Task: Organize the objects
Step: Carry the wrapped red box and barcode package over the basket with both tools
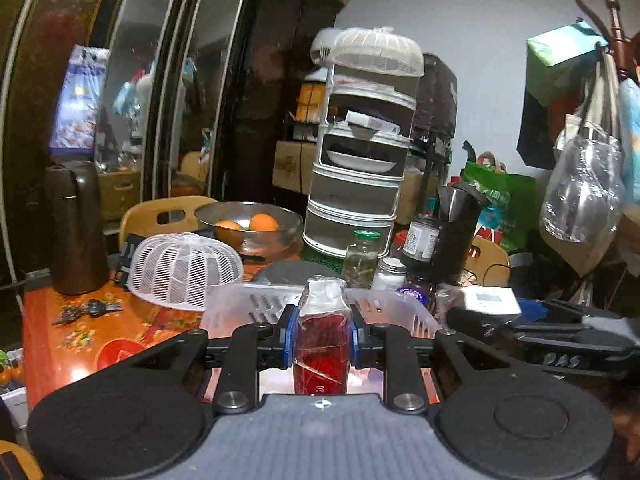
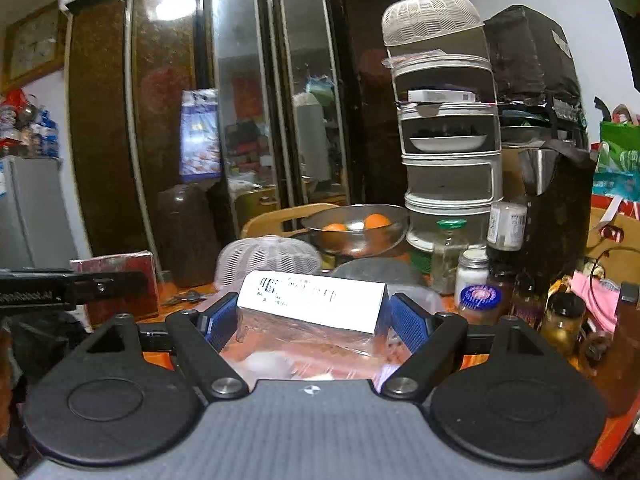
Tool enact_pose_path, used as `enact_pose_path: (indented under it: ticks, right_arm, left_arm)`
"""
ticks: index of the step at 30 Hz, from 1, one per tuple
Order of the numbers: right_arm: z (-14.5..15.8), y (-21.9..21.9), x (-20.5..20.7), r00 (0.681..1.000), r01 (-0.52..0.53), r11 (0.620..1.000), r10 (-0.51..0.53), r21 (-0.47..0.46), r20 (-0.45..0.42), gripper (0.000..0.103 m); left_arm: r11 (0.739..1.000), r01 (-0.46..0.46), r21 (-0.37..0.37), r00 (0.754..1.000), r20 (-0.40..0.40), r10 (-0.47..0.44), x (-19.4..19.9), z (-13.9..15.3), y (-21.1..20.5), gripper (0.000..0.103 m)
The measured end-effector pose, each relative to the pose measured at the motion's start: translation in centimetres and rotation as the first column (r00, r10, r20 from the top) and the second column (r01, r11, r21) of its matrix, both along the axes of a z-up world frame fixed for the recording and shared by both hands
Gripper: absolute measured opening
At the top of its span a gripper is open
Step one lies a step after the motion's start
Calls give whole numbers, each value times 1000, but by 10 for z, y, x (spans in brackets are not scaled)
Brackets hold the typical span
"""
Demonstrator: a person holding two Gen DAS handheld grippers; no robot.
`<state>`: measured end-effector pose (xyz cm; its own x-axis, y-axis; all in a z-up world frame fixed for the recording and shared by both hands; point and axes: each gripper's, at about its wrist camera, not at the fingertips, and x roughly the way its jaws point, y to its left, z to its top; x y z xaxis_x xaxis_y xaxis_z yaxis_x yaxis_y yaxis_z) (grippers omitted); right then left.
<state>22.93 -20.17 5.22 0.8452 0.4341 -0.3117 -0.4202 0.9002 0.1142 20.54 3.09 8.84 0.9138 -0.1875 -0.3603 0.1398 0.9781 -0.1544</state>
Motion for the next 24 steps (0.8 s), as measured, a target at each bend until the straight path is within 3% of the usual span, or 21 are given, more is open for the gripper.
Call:
enact_pose_path:
  ticks: [4, 10, 12, 17, 24]
  right_arm:
    - [-4, 11, 34, 999, 7, 998, -10, -60, -41, 83]
    - [-36, 19, 76, 978, 33, 993, -55, -115, -200, 83]
    - [-42, 18, 82, 972, 31, 995, -53, -98, -228, 83]
    - [-48, 33, 87, 971, 10, 984, -51, -175, -234, 83]
    - [-56, 45, 92, 968, -7, 979, -45, -204, -248, 83]
  left_arm:
    - [1000, 0, 5, 996, -89, 0, 48, -5, -8, 28]
    - [1000, -28, 5, 970, -243, 28, 104, -48, -11, 28]
    - [1000, -27, -1, 964, -263, 26, 113, -55, -11, 28]
    - [999, -47, -10, 958, -285, 42, 125, -62, -8, 28]
    - [998, -50, 24, 951, -304, 55, 132, -75, -12, 28]
